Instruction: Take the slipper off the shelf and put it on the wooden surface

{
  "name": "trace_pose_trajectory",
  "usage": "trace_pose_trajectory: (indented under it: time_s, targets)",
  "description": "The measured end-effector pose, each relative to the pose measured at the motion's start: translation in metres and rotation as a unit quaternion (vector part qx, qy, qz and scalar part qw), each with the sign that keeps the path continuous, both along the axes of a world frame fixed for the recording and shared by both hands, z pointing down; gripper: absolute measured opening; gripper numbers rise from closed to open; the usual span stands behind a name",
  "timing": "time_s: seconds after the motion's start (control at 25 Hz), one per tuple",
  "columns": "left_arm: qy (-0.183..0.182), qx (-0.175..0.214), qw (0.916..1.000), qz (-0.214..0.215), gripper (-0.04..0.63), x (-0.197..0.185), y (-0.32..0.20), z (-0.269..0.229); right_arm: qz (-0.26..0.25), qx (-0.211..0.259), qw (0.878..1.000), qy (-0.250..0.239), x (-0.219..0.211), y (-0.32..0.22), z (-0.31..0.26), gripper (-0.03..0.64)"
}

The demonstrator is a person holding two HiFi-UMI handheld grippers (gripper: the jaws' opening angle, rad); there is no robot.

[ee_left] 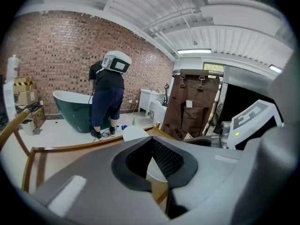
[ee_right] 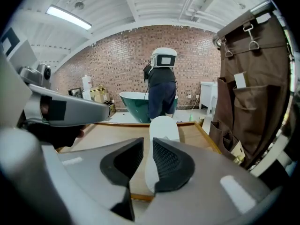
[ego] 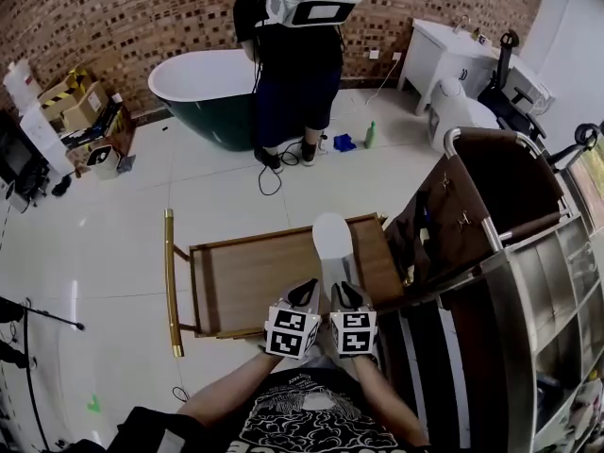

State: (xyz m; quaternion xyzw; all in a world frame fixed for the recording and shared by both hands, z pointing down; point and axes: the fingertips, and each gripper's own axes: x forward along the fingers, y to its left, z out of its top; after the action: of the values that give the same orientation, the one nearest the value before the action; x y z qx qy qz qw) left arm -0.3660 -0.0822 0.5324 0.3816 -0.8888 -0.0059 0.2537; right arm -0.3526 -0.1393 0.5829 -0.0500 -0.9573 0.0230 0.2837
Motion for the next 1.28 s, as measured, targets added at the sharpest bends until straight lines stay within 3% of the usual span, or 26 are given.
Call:
trace_pose_trajectory:
  time_s: [0.6, 0.84, 1.28]
  targets:
    - [-0.019, 0.030, 0.9988, -0.034, 0.005, 0.059, 0.115, -0.019, -0.012, 0.005, 0.998, -0.054, 0.062, 0.108, -0.043, 0.054]
    - [-0.033, 0.044, 0.9976, -0.041, 0.005, 0.093, 0.156, -0.036, -0.027, 0.004, 0.996, -0.091, 0.089, 0.157, -0.076, 0.000]
    - [-0.057, 0.066, 0.9953, -0.042, 0.005, 0.137, 0.196, -0.065, -0.064, -0.007, 0.988, -0.140, 0.135, 0.215, -0.121, 0.000]
